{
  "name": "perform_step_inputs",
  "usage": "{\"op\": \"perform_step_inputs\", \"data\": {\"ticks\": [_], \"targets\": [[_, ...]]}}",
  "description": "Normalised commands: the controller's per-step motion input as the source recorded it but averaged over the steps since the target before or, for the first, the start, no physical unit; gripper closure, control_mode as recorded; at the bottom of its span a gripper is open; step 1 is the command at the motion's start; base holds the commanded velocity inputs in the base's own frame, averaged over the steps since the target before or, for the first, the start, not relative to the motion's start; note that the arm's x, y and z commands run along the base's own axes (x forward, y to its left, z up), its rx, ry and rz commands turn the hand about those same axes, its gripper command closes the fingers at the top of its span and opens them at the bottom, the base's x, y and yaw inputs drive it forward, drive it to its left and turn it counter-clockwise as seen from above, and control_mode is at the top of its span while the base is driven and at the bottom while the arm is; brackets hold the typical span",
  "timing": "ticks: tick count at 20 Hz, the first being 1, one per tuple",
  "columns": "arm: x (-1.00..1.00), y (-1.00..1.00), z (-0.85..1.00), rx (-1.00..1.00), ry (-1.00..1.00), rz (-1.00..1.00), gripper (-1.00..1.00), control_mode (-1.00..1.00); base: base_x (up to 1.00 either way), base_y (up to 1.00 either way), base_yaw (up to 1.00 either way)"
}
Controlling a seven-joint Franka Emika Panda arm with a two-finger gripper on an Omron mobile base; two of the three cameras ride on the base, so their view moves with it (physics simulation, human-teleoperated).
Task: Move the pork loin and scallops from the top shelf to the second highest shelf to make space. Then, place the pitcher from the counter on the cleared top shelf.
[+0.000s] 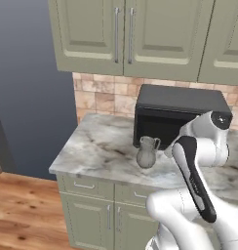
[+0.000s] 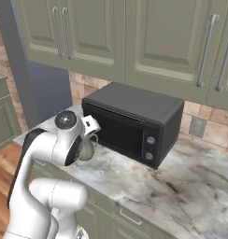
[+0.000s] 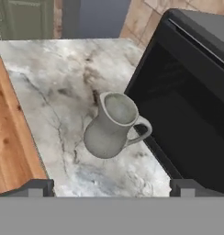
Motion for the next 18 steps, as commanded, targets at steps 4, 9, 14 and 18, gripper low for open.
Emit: {"op": "perform_step_inputs", "data": {"ticks": [4, 9, 14, 18], "targets": [[0.32, -0.46, -0.20, -0.02, 0.02, 0.44, -1.00, -1.00, 0.00, 0.00, 0.00], [0.49, -0.02, -0.04, -0.17, 0.11, 0.45, -1.00, -1.00, 0.00, 0.00, 0.00], [0.33, 0.00, 0.00, -0.18, 0.07, 0.45, -1.00, -1.00, 0.00, 0.00, 0.00], [0.18, 0.01, 0.00, -0.13, -0.01, 0.31, -1.00, -1.00, 0.00, 0.00, 0.00]]}}
